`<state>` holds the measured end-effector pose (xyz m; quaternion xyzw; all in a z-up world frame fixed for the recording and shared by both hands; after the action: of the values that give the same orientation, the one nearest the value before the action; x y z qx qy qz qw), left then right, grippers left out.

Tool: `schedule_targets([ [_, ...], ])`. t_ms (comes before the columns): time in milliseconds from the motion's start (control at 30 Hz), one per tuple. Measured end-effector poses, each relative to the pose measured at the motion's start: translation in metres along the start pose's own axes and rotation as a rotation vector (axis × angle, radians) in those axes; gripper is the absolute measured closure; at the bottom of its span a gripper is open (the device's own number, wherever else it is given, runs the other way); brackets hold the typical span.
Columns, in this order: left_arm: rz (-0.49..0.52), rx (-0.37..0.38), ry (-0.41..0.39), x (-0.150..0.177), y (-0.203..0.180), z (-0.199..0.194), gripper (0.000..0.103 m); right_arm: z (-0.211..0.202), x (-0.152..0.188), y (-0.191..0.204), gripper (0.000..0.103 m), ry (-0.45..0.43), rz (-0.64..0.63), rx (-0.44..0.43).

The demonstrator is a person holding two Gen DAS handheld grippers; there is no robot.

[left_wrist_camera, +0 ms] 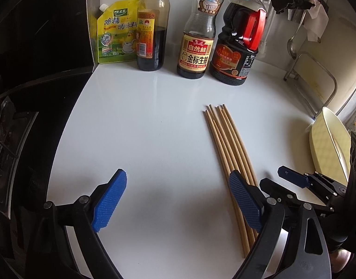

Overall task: Organize utensils
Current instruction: 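Separate one chopstick from the row with the right gripper while the left gripper pulls another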

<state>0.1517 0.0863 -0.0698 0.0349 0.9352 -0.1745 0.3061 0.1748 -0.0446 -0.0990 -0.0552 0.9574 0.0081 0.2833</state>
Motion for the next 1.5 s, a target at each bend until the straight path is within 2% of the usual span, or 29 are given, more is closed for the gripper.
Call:
schedule_targets([
  [200,-0.004,-0.008,0.008,0.004,0.002,0.003,0.015,0.007,-0.001,0.001,0.054,-0.002,-0.018,0.047],
  [500,-0.011,-0.006,0.022,0.006,0.002,0.01,0.015,0.01,-0.001,0.002,0.054,0.007,-0.025,0.043],
  [1000,0.006,-0.003,0.045,0.015,-0.01,0.019,0.015,0.01,0.002,0.001,0.054,-0.009,-0.098,0.114],
  [1267,0.032,-0.013,0.056,0.022,-0.018,0.023,0.015,0.008,0.008,-0.022,0.054,-0.008,-0.079,0.136],
  [1400,0.057,-0.021,0.052,0.022,-0.025,0.025,0.015,0.007,0.009,-0.031,0.054,-0.007,-0.068,0.131],
  [1500,0.081,-0.034,0.056,0.022,-0.029,0.027,0.014,0.005,0.011,-0.034,0.054,-0.009,-0.047,0.092],
])
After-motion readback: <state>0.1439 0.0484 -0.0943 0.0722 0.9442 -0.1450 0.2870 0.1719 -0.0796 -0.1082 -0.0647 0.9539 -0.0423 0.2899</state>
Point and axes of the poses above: each gripper's, at about its wrist camera, not at the fingertips, and z roughly the way its jaws point, y to its left, x to its underside, the point moved 7 cm from there along z, roughly the way its jaws point, and after that the axes turned 14 degrees about x, right-handed, at the moved point
